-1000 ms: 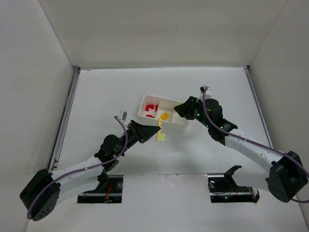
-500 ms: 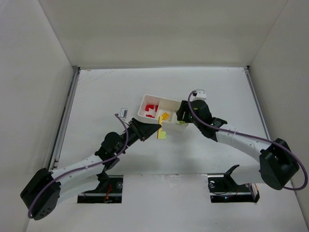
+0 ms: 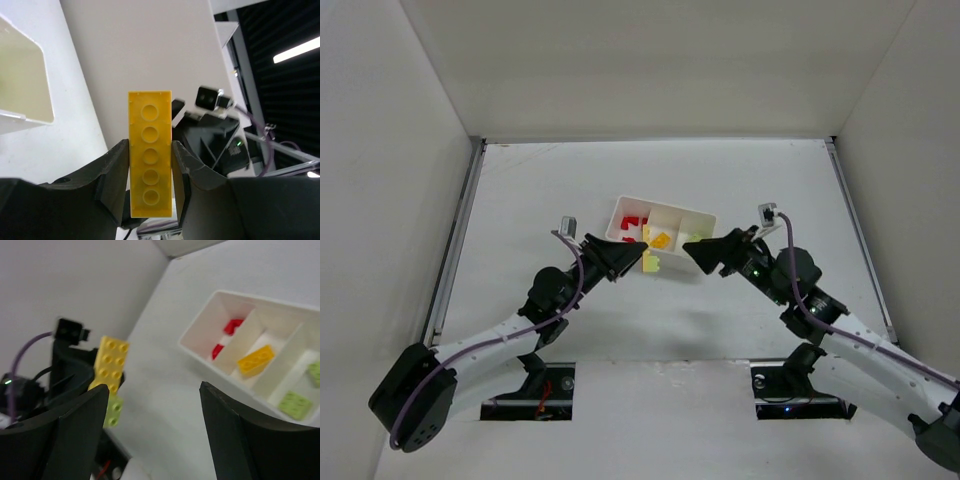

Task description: Sort the legos into containers by color

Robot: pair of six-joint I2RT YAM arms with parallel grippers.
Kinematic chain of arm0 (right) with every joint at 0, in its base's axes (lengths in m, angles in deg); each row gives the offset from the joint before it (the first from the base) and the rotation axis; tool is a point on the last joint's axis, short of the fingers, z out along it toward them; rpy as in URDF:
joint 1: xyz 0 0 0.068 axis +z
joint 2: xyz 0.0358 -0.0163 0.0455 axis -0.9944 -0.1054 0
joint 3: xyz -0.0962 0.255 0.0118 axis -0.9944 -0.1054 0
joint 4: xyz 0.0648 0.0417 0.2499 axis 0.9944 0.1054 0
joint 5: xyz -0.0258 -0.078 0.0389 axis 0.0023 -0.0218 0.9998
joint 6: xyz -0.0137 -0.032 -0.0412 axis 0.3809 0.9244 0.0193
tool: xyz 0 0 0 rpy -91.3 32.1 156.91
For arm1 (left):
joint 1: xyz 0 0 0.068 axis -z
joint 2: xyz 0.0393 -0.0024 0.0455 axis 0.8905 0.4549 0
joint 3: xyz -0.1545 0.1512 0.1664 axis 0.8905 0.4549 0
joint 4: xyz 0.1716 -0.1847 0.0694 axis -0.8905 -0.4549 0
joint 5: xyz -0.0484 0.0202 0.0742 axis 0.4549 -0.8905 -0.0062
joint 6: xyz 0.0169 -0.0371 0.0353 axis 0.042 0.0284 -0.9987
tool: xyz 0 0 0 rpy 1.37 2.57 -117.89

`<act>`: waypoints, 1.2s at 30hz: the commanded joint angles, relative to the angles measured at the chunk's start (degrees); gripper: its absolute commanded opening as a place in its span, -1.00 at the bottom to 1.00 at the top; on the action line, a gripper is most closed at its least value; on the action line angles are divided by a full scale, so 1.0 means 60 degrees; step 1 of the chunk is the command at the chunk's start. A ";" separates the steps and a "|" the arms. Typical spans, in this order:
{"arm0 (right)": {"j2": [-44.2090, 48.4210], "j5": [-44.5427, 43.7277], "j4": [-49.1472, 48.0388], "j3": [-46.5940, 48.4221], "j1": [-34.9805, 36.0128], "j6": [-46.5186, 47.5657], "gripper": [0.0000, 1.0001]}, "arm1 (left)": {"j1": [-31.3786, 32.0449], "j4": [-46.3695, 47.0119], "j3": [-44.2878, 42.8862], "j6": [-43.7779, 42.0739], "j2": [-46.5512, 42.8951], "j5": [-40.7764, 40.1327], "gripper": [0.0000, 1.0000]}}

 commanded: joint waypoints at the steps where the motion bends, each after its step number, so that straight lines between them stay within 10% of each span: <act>1: 0.0284 0.2123 -0.2312 -0.1025 0.0079 -0.2054 0.61 | -0.0287 0.1480 -0.0234 0.0895 0.0238 0.0103 -0.72; 12: -0.1283 0.3254 -0.5641 -0.1379 0.0869 -0.3655 0.68 | -0.0259 0.3196 0.0088 0.2055 0.1221 -0.0189 -0.73; 28: -0.2059 0.3387 -0.5540 -0.0925 0.0563 -0.3611 0.69 | 0.0284 0.3239 0.0015 0.1718 0.1514 -0.0365 -0.73; 36: -0.2381 0.3372 -0.5336 -0.0676 0.0460 -0.3479 0.37 | 0.0415 0.3122 0.0059 0.1528 0.1470 -0.0453 -0.73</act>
